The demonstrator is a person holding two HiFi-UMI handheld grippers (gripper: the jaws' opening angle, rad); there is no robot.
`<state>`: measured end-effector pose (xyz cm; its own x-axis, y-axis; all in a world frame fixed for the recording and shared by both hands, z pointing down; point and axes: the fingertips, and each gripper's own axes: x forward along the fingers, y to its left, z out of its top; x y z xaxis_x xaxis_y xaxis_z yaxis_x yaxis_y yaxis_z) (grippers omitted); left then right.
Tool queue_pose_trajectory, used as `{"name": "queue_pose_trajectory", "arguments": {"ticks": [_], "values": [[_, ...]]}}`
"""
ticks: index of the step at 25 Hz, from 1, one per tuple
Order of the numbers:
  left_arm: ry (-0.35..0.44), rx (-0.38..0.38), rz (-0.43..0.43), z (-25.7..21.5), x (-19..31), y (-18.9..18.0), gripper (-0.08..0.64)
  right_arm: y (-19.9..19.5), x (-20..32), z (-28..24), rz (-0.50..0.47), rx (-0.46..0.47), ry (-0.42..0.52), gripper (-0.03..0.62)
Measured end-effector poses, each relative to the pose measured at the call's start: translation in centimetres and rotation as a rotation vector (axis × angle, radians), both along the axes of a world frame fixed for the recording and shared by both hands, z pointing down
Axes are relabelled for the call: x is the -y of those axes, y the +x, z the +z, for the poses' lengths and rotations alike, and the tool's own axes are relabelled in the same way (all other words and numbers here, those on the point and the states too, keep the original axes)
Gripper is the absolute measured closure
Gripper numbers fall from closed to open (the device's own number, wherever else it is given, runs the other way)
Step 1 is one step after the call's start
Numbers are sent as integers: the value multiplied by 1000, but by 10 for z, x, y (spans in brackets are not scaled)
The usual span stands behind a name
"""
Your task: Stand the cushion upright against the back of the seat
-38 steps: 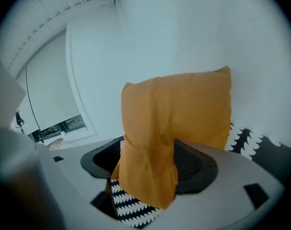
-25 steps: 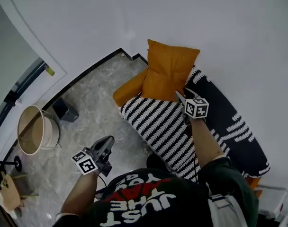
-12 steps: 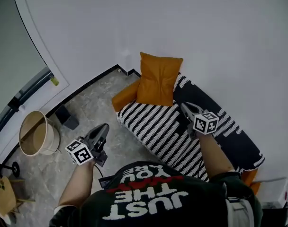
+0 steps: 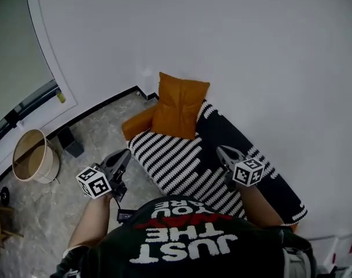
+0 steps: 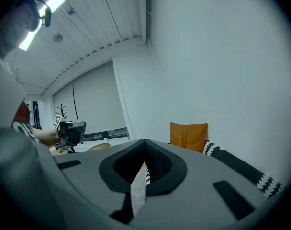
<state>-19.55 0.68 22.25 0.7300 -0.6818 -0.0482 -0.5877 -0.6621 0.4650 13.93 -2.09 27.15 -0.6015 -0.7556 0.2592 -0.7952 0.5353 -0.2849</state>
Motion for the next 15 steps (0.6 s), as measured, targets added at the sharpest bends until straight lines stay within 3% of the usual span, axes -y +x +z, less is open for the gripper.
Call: {"name": "queue_pose_trajectory", "arguments": {"ticks": [7,15], "values": [[-15,-8,-29,7,-3,25,549,22,-6,-1,-6,74,-16,566],[-25,9,-35,8,-7,25,549,26,-4,-1,-1,68,-9,568]]}}
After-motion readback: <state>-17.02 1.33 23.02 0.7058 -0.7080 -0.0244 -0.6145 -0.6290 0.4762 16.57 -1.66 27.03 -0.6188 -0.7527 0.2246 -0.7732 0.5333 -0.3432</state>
